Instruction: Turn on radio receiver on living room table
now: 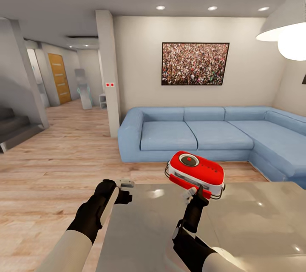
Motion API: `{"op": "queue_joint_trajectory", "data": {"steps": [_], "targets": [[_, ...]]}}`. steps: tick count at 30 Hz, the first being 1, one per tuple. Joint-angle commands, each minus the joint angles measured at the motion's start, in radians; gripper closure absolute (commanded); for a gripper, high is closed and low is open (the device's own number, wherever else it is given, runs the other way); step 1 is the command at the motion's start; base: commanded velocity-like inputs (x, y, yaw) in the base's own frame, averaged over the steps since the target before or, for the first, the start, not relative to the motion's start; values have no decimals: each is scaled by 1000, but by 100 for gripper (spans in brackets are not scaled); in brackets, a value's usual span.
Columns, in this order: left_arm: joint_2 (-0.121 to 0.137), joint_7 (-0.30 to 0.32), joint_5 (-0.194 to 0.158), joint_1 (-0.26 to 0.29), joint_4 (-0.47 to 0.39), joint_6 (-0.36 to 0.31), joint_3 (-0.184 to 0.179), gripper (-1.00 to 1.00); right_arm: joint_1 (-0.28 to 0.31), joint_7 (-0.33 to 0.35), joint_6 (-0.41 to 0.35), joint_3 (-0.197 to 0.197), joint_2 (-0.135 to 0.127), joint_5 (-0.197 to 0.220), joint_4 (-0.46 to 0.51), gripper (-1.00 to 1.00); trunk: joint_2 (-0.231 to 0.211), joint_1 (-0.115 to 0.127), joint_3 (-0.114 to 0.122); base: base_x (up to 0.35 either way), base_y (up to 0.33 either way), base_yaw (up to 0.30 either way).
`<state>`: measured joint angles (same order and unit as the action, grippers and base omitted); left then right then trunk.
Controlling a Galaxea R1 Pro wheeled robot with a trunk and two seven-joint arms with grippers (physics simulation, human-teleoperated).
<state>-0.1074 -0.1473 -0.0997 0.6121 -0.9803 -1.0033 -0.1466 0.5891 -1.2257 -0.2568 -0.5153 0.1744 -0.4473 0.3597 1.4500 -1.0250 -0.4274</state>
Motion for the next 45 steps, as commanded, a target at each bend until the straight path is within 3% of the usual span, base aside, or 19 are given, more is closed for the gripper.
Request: {"op": "queue_joint_trajectory", "data": {"steps": [1,15,23,31,40,45], "targets": [[0,0,0,0,1,0,-1,-100,-1,-2,2,-5,0,-4,1,100,0,0,2,0,0,0],[0,2,0,0,9,2,-2,-100,-14,-30,25,-15,0,-22,-9,100,0,0,17,0,0,0],[-1,1,0,0,11,2,-2,-100,-14,-111,-47,-68,0,-174,-12,100,0,0,23,0,0,0],[-1,1,0,0,12,2,-2,-100,-14,-123,-74,-81,0,-204,-12,100,0,0,28,0,0,0],[0,2,0,0,13,2,-2,-100,-20,-124,-75,-208,0,-206,-10,100,0,0,28,0,0,0],[-1,2,0,0,12,2,-2,-100,-40,-125,-75,-228,0,-206,-6,100,0,0,28,0,0,0]]}}
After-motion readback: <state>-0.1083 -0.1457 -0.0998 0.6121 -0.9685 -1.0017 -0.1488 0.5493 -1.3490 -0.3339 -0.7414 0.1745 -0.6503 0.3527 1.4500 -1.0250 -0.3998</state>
